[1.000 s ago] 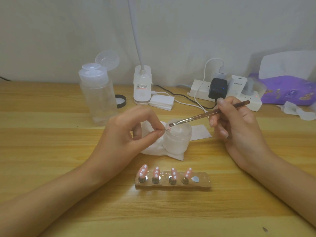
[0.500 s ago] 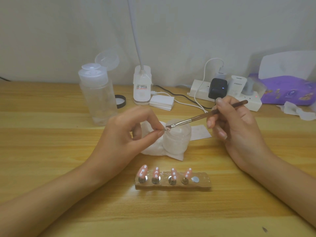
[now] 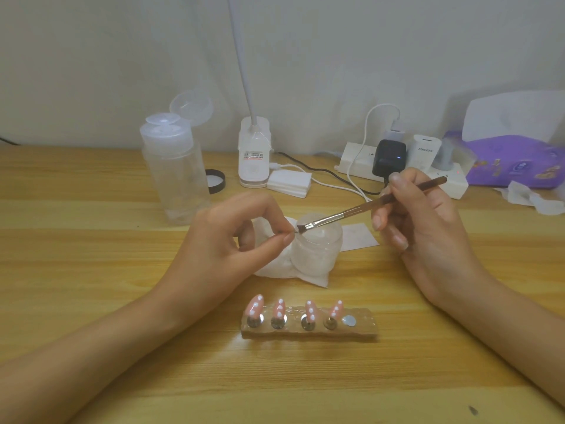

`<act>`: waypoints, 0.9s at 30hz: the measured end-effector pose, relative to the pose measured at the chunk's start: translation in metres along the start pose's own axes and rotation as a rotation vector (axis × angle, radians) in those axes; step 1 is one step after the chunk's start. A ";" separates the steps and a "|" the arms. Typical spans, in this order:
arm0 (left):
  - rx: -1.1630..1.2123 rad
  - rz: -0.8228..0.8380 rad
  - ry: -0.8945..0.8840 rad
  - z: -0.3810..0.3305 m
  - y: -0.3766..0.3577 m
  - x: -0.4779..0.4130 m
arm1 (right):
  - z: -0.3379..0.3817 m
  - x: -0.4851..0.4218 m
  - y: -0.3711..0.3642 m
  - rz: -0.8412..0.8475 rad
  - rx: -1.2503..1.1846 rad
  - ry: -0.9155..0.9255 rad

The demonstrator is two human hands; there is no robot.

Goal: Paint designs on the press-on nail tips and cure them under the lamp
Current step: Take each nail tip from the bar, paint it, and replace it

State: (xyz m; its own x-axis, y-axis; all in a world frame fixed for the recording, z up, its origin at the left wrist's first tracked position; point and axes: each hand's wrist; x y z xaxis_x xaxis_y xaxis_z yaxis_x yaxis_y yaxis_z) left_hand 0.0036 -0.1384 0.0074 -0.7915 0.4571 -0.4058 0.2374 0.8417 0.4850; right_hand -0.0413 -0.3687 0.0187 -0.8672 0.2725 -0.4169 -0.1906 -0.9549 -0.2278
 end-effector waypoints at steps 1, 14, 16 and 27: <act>0.002 -0.001 0.001 0.000 0.000 0.000 | 0.000 0.000 0.000 -0.003 0.020 -0.007; 0.008 0.002 0.002 -0.001 0.000 0.000 | -0.001 0.000 0.001 -0.070 0.016 -0.030; 0.012 0.003 0.002 -0.001 0.000 0.000 | 0.000 0.000 0.001 -0.053 -0.028 -0.010; 0.004 0.008 -0.004 -0.002 0.000 -0.001 | 0.000 0.001 0.002 -0.023 -0.032 0.062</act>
State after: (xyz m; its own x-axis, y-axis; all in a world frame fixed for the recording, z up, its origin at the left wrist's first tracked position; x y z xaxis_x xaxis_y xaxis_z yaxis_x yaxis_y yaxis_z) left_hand 0.0029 -0.1394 0.0091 -0.7875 0.4647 -0.4049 0.2456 0.8391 0.4853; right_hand -0.0420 -0.3701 0.0178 -0.8326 0.3018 -0.4645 -0.1942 -0.9443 -0.2656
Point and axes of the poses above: each hand's wrist, its own x-axis away from the middle knuckle, its own y-axis out of the back of the hand, z = x × y, and after that the axes turned 9 degrees about y, right-handed
